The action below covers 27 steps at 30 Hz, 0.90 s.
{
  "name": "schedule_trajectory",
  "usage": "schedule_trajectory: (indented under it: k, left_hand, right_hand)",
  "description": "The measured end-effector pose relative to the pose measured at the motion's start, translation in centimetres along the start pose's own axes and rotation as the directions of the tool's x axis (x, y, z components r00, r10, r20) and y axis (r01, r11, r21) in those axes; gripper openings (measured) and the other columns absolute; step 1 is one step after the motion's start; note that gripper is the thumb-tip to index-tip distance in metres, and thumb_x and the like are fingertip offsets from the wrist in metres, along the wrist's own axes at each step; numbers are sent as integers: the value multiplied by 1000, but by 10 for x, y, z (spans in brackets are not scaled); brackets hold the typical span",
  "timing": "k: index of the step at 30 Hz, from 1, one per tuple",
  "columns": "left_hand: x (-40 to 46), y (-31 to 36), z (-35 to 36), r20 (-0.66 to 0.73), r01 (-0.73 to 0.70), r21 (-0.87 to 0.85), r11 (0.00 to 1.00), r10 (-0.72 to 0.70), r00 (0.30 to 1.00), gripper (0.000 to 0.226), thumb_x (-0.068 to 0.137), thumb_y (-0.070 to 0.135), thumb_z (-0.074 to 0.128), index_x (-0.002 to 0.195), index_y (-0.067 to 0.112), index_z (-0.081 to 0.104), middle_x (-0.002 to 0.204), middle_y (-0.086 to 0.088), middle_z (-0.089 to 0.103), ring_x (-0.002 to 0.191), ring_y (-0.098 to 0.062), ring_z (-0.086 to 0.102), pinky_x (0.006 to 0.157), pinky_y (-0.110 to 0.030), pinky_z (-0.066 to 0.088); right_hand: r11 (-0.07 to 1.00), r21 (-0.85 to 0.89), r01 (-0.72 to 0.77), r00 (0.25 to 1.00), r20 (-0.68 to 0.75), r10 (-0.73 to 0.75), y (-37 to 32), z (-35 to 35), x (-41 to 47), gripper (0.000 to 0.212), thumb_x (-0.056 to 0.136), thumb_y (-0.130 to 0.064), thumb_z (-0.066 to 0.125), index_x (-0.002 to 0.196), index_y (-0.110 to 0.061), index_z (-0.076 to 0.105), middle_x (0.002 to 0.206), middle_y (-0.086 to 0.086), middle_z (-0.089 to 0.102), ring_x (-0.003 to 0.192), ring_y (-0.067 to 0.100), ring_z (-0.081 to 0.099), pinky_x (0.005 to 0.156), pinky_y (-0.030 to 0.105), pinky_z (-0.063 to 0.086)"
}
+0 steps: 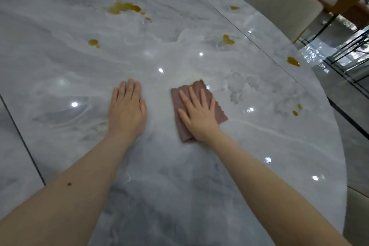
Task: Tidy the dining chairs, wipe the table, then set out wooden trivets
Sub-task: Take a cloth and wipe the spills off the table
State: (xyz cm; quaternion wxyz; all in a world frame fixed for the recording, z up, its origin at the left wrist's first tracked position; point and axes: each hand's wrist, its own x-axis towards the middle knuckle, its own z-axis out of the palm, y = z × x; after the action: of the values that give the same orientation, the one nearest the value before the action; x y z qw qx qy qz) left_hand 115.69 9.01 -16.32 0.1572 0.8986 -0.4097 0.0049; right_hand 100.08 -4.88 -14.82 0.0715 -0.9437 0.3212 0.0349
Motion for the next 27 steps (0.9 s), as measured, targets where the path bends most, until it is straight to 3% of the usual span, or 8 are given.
schedule_trajectory:
  k: [4,7,12,15,18,21,24,27]
  left_hand:
    - [1,0,3,-12,14,-8,1000,-14,1000,59,90,27,24,142,1,37,149,-19,35,138,-37,31,116,-46,16]
    - [1,-1,4,-16,16,1,1000,-16,1000,60,90,27,23,143,2,36,149,-18,34,139,-36,30,116,-46,15]
    - [0,-2,4,-19,6,-1,1000,-6,1000,62,89,30,20,141,2,39,148,-18,37,138,-35,32,115,-46,18]
    - [0,-2,3,-19,2,-3,1000,-2,1000,62,90,29,20,141,1,40,147,-18,38,137,-35,33,115,-46,18]
    - [0,-2,3,-18,-5,4,1000,5,1000,60,90,27,22,139,-1,42,144,-20,41,134,-38,38,113,-48,22]
    - [0,0,2,-24,4,10,1000,-4,1000,58,91,26,24,138,-2,43,144,-20,43,133,-38,39,112,-48,23]
    - [1,0,5,-37,6,16,1000,-6,999,58,90,26,24,138,-1,44,144,-19,43,133,-38,39,112,-47,23]
    - [2,-3,7,-47,-7,15,1000,8,999,58,90,26,24,138,-1,43,144,-20,42,134,-38,38,113,-48,22]
  right_hand:
    - [977,58,-206,978,10,206,17,-8,51,56,100,-47,24,152,-35,6,161,-2,-2,146,34,-7,112,62,-8]
    - [971,76,-227,974,11,227,-11,-7,87,56,100,-49,23,151,-36,6,161,-1,-3,145,36,-10,110,64,-11]
    - [995,41,85,995,-47,-83,-62,5,56,56,99,-48,29,151,-35,13,161,-1,3,146,36,-5,111,65,-6]
    - [976,3,216,976,-26,-216,-40,7,15,60,93,-54,19,151,-36,14,161,-4,7,147,32,-2,114,60,-4]
    - [996,9,87,996,-5,-87,15,0,12,67,86,-61,9,150,-41,12,160,-8,5,147,28,-3,115,56,-4]
    - [991,25,-129,991,-19,129,51,-9,40,56,96,-55,23,150,-40,11,161,-7,4,147,30,-3,115,58,-4]
    - [950,70,-304,952,-8,306,41,-14,89,55,99,-51,23,151,-40,6,161,-4,0,146,34,-7,111,63,-8]
    - [957,72,-282,959,12,282,0,-13,129,55,99,-50,21,151,-39,5,161,-2,-2,145,37,-10,109,67,-10]
